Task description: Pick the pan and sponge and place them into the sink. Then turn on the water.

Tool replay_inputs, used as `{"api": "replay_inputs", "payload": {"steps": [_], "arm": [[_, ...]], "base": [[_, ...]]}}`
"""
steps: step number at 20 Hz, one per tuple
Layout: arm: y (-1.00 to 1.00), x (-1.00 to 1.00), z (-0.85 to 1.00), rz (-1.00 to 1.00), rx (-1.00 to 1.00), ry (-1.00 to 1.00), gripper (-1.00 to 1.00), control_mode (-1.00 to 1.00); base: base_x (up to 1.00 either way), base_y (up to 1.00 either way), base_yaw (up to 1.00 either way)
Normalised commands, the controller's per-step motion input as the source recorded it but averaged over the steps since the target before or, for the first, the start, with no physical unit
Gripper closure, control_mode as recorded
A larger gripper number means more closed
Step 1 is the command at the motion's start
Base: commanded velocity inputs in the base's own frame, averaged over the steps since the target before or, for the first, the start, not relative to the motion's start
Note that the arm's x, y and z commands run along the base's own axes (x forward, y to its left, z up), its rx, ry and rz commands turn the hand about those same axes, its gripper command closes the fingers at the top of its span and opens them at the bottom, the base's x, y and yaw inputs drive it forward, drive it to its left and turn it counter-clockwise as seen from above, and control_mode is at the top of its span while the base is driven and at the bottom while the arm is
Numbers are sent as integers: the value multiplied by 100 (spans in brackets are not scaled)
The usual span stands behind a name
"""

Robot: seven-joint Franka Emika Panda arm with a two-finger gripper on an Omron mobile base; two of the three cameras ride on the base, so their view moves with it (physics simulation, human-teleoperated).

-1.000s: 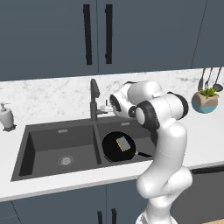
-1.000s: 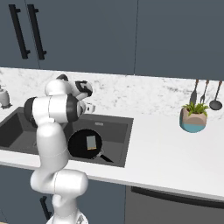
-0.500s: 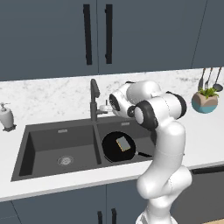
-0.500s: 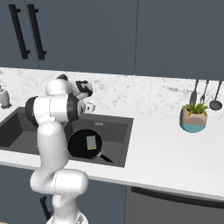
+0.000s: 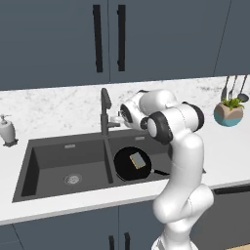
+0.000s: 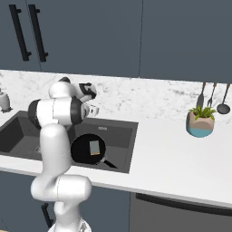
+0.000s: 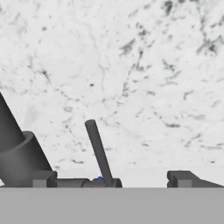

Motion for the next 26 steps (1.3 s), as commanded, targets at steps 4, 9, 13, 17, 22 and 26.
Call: {"api": "replay_inputs", "payload": {"steps": [4, 9, 13, 17, 22, 26], "arm": [[7, 14, 0, 0, 0, 0, -100, -100], [6, 10, 0, 0, 0, 0, -100, -100], [1, 7, 0, 0, 0, 0, -100, -100], [0, 2, 0, 0, 0, 0, -100, -100], [0, 0, 0, 0, 0, 0, -100, -100], [0, 8, 0, 0, 0, 0, -100, -100]], "base": [[0, 0, 0], [0, 0, 0], [0, 0, 0], [0, 0, 0], [0, 0, 0], [0, 0, 0]]}}
